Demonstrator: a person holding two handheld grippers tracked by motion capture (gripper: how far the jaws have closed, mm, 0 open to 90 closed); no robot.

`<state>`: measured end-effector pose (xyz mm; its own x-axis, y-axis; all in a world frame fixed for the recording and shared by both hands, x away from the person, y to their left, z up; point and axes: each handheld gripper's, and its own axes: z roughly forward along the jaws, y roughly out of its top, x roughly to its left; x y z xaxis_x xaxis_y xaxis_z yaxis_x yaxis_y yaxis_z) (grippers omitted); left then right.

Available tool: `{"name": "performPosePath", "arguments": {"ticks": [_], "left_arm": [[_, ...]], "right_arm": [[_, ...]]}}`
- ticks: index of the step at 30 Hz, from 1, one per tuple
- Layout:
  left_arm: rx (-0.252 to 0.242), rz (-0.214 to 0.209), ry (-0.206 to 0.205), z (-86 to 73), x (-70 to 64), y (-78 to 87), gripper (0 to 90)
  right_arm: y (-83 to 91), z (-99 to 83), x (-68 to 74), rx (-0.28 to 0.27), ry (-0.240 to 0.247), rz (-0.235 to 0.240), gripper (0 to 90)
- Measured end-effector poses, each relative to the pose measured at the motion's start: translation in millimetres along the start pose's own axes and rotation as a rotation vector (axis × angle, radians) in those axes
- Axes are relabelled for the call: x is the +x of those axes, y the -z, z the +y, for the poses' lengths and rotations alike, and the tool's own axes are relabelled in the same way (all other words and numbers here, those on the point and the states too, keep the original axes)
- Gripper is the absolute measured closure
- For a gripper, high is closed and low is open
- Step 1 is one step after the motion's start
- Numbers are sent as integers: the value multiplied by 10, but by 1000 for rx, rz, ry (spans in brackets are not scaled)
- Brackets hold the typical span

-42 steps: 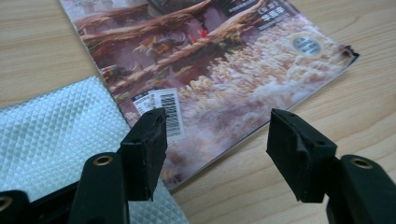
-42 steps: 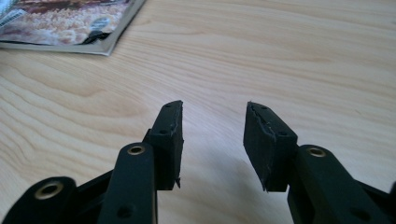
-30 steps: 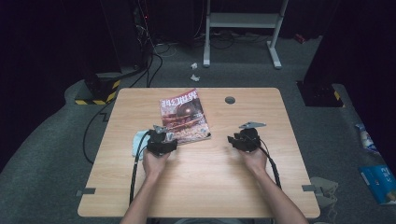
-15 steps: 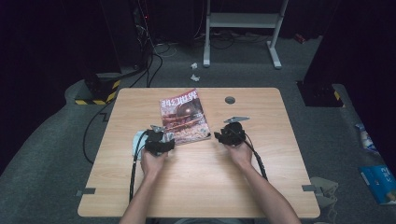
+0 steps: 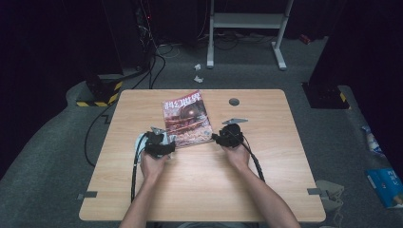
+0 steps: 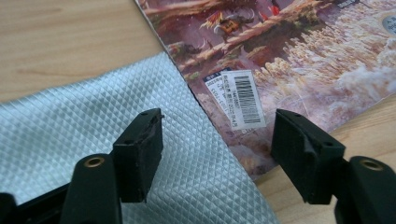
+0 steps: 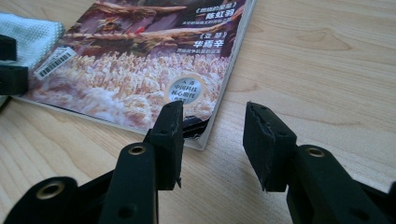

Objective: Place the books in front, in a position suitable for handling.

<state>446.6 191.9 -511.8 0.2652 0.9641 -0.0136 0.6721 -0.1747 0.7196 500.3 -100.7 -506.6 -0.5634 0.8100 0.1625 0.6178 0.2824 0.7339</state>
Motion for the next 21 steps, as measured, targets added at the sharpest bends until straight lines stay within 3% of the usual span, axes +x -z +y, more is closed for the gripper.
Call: {"name": "performPosePath", "arguments": {"ticks": [4, 6, 10, 12, 14, 21], "left_arm": [[-80, -53, -38, 45, -124, 69, 366], [-46, -69, -55, 80, -178, 36, 367], [-6, -57, -59, 119, -206, -32, 362], [11, -56, -23, 122, -180, -66, 362], [46, -42, -14, 103, -152, -98, 360], [63, -39, 33, 97, -63, -105, 332]], "right_arm": [[-47, 7, -4, 23, 1, -3, 567], [-55, 52, 33, 24, 11, -5, 568], [-97, 106, 88, 28, 39, -10, 573], [-135, 104, 93, 64, 31, -14, 572], [-164, 110, 90, 71, 37, -21, 571], [-209, 151, 100, 110, 31, -28, 560]]}}
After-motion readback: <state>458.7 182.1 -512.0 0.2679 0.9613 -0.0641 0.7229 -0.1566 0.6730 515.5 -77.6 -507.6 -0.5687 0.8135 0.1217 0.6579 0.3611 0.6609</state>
